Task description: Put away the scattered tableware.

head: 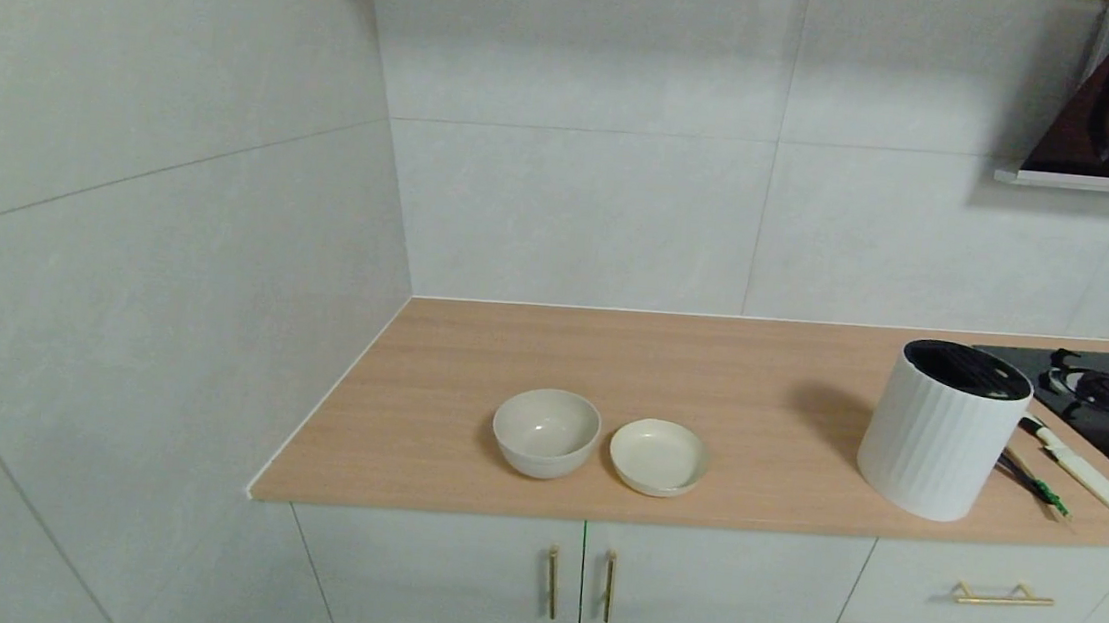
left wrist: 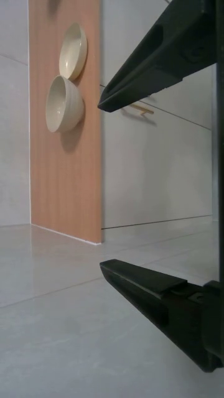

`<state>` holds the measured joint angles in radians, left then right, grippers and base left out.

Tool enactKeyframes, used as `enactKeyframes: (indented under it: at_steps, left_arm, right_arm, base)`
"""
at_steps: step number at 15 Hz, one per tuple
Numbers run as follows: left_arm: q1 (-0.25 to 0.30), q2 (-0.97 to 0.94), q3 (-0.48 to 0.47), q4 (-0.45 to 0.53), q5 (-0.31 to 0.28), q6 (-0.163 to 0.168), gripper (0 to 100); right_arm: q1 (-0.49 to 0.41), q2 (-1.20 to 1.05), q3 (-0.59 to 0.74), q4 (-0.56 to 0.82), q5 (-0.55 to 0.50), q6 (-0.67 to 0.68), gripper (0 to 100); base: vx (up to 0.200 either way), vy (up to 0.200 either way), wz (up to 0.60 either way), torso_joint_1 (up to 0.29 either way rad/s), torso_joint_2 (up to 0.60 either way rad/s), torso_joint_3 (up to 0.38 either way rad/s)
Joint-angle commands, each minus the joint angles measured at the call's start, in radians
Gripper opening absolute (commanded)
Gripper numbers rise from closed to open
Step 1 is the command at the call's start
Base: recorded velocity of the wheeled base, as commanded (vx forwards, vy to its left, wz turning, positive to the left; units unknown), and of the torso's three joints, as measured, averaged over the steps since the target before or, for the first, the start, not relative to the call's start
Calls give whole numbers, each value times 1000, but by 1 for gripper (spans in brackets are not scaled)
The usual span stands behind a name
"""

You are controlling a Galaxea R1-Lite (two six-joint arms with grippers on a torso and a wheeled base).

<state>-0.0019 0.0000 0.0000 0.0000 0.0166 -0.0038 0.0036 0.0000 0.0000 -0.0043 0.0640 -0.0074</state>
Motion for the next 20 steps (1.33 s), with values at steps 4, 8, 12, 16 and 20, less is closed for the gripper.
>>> enactKeyframes:
  at_steps: [4, 8, 12, 16, 20]
  left_arm:
    - [0, 2, 0, 0, 0, -1, 100]
    - [0, 2, 0, 0, 0, -1, 100]
    - [0, 2, 0, 0, 0, -1, 100]
    - [0, 2, 0, 0, 0, -1, 100]
    - [0, 2, 0, 0, 0, -1, 100]
  right_arm:
    - [1, 0, 0, 0, 0, 0, 100]
    - [1, 0, 0, 0, 0, 0, 100]
    - [1, 0, 0, 0, 0, 0, 100]
    - [1, 0, 0, 0, 0, 0, 100]
    - [1, 0, 0, 0, 0, 0, 100]
  base:
    - [0, 0, 0, 0, 0, 0]
    - [0, 0, 0, 0, 0, 0]
    - [0, 0, 0, -150, 332, 181]
    - [0, 0, 0, -199, 427, 227]
    - [0, 0, 0, -250, 543, 300]
